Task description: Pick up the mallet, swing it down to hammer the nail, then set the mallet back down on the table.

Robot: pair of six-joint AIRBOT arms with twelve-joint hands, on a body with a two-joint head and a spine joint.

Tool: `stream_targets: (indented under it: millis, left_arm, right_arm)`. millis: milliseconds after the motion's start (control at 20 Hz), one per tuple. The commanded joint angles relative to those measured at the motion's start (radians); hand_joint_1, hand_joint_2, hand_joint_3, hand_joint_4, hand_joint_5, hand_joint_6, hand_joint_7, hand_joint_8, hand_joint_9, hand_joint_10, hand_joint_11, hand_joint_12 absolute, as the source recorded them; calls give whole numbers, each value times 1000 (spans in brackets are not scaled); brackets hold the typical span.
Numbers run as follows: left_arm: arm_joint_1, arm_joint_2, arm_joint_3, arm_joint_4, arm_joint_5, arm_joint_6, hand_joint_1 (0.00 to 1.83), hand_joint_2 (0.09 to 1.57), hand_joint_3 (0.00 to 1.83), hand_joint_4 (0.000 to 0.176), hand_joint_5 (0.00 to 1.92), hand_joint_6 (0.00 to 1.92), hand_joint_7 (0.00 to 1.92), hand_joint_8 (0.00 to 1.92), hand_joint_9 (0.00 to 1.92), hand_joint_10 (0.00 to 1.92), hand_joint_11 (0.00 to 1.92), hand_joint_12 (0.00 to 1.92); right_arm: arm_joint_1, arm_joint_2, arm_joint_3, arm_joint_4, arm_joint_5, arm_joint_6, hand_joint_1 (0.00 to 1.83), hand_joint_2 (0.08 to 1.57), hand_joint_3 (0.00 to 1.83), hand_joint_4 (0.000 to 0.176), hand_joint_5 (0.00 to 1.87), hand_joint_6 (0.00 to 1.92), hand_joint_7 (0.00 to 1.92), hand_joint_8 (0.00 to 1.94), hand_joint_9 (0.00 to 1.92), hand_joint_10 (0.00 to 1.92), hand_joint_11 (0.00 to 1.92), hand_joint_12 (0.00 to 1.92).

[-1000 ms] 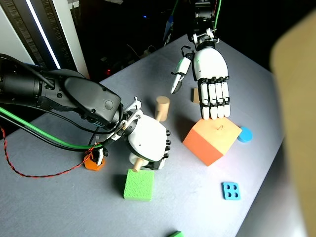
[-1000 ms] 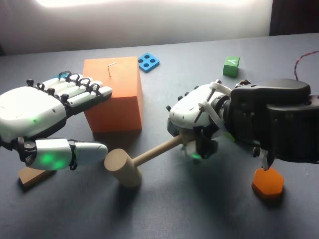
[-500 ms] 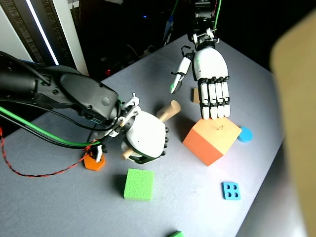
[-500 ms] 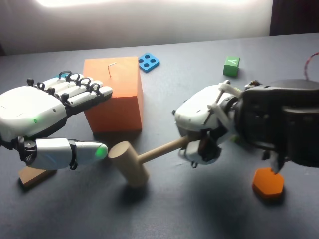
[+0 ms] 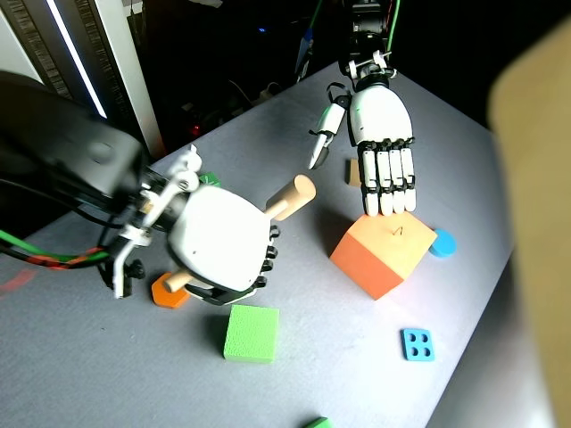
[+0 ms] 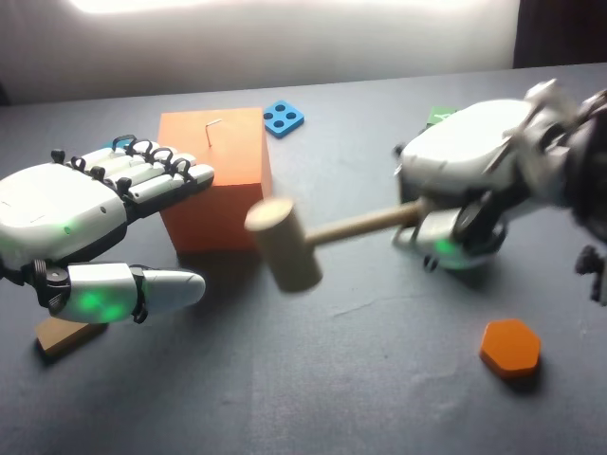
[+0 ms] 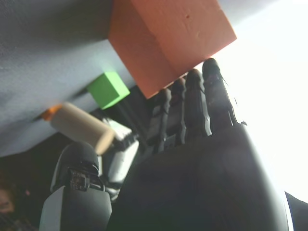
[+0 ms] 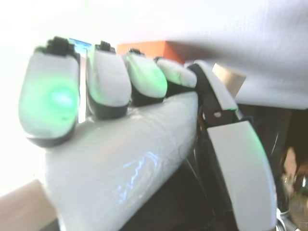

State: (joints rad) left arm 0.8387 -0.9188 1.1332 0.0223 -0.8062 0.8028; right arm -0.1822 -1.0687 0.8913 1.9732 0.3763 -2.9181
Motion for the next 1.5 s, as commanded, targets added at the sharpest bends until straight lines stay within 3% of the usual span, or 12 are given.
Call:
stream_targets:
  millis: [0, 100, 200, 400, 500, 850, 1250, 1450]
  left_arm:
    - [-9, 0, -2, -10, -75, -2, 0, 1188, 0, 0, 122, 2, 103, 3, 83, 0, 42, 24]
    - [-10, 1, -2, -10, -75, -2, 0, 1188, 0, 0, 116, 0, 98, 1, 80, 1, 40, 23]
    - [-11, 0, -2, -10, -75, -2, 0, 1185, 0, 0, 133, 6, 114, 6, 90, 4, 46, 26]
    - [-11, 1, -2, -10, -75, -1, 0, 1191, 1, 0, 126, 1, 113, 2, 92, 3, 47, 26]
    - [-10, 0, -2, -10, -75, 0, 0, 1189, 1, 0, 127, 4, 116, 4, 99, 5, 61, 32]
    - [-10, 0, -2, -10, -75, 0, 0, 1197, 3, 0, 121, 3, 105, 2, 86, 2, 47, 26]
    - [-10, -1, 0, -10, -75, 0, 0, 1189, 0, 0, 127, 6, 106, 5, 88, 5, 54, 30]
    - [-10, -2, 0, -10, -75, 0, 0, 1188, 0, 0, 101, 0, 81, 0, 60, 0, 26, 18]
  right_arm:
    - [29, 14, 3, -41, -23, 31, 297, 1571, 118, 0, 1151, 1921, 1550, 1941, 1677, 1921, 1761, 1921]
    - [41, 28, 3, -315, -1, 276, 287, 1571, 116, 0, 1178, 1921, 1564, 1941, 1688, 1921, 1761, 1921]
    - [43, 25, 3, -511, 58, 418, 279, 1571, 108, 0, 1196, 1921, 1572, 1941, 1696, 1921, 1783, 1921]
    - [33, -23, 10, -708, 243, 529, 301, 1571, 92, 0, 1195, 1921, 1599, 1941, 1721, 1921, 1800, 1921]
    - [42, -74, 49, -747, 267, 574, 306, 1571, 94, 0, 1201, 1921, 1588, 1941, 1711, 1921, 1789, 1921]
    - [61, -267, 256, -809, 286, 571, 332, 1571, 88, 0, 1209, 1921, 1591, 1941, 1714, 1921, 1790, 1921]
    - [38, -354, 325, -864, 277, 585, 375, 1571, 59, 0, 1262, 1921, 1597, 1941, 1702, 1921, 1773, 1921]
    - [-32, -367, 349, -873, 276, 609, 368, 1571, 66, 34, 1224, 1921, 1573, 1941, 1696, 1921, 1779, 1921]
